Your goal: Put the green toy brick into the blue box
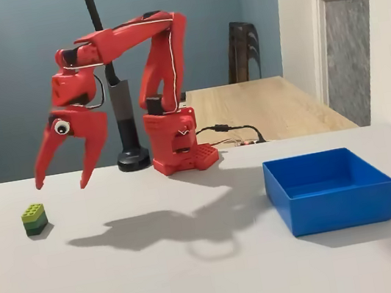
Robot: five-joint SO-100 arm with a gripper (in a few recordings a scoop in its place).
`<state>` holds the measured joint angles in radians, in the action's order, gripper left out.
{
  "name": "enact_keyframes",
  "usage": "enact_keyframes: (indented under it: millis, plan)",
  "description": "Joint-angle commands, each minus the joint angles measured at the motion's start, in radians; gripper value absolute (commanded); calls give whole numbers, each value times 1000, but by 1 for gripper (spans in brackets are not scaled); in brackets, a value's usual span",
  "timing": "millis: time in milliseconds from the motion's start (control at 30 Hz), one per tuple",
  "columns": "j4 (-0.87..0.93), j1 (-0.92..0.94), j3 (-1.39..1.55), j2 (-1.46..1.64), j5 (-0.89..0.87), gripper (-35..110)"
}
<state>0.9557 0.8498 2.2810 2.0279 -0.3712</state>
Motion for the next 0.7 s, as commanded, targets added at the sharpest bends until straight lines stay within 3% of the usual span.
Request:
enact_keyframes:
  millis: [0,667]
  plan:
    - [15,35,-100,-29,-31,28]
    - [3,106,-290,-239,-103,27]
